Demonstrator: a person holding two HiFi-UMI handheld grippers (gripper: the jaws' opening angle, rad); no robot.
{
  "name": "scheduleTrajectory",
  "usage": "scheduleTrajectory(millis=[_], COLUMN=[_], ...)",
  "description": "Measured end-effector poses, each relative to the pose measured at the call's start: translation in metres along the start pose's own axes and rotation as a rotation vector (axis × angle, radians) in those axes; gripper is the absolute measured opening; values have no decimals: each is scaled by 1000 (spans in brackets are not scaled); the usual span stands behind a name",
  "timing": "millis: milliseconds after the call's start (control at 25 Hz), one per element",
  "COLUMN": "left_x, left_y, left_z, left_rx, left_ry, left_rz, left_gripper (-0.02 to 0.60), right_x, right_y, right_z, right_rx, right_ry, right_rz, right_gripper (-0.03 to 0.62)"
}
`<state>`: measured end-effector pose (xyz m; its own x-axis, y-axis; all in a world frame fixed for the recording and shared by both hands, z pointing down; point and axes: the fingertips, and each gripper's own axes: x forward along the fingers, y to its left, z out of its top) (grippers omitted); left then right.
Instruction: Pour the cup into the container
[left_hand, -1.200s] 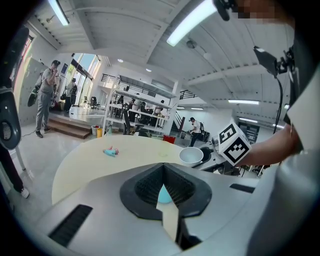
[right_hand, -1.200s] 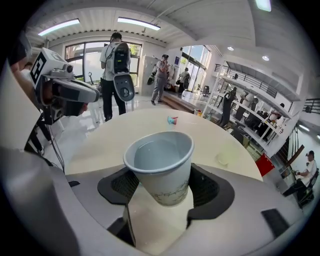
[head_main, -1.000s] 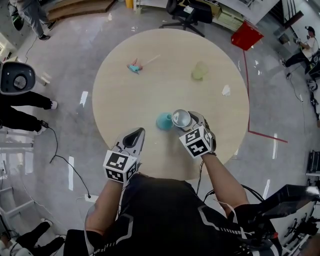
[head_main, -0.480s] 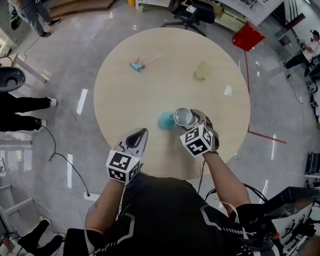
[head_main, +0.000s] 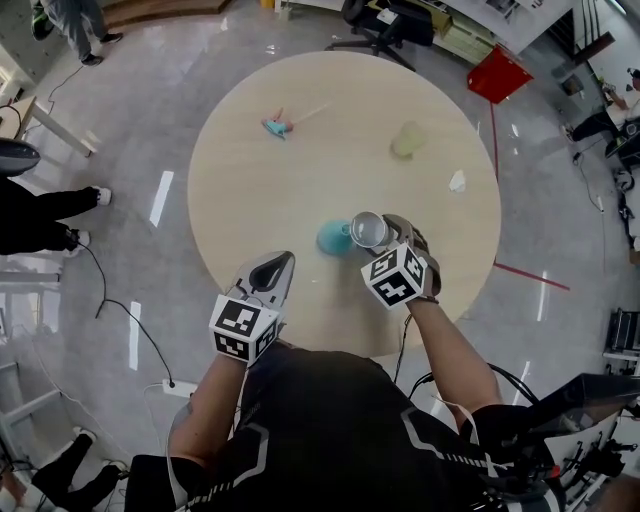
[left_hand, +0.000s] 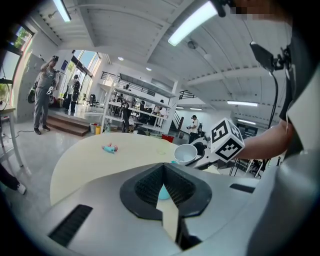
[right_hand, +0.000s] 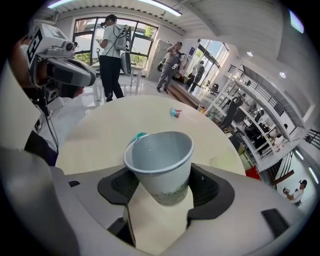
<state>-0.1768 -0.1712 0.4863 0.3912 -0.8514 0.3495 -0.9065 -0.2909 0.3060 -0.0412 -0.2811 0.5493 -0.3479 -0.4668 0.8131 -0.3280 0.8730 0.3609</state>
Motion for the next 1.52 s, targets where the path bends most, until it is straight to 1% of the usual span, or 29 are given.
scheduleTrajectory(millis=[320,760,1120,1360,1520], left_x=[4,11,11,9,6], left_y=[5,7,12,10,10], left_z=[-3,-1,-5,-10,-9], left_rx=[-10,-10,-22,-21,-21], left_ry=[0,-5,1,9,13], left_rz=[2,-2,6,10,11], left_gripper=[1,2,2,2,2], right_x=[-1,-3,-2,1,2], right_y=[-4,-10,-7,-2,0], right_z=[6,4,6,4,2], right_rx=[-33,-52,-73,-80,-64], right_ry=[3,6,7,10,7], right_rz=[-15,-28,-20,-17,-17], right_gripper=[316,316,316,316,316])
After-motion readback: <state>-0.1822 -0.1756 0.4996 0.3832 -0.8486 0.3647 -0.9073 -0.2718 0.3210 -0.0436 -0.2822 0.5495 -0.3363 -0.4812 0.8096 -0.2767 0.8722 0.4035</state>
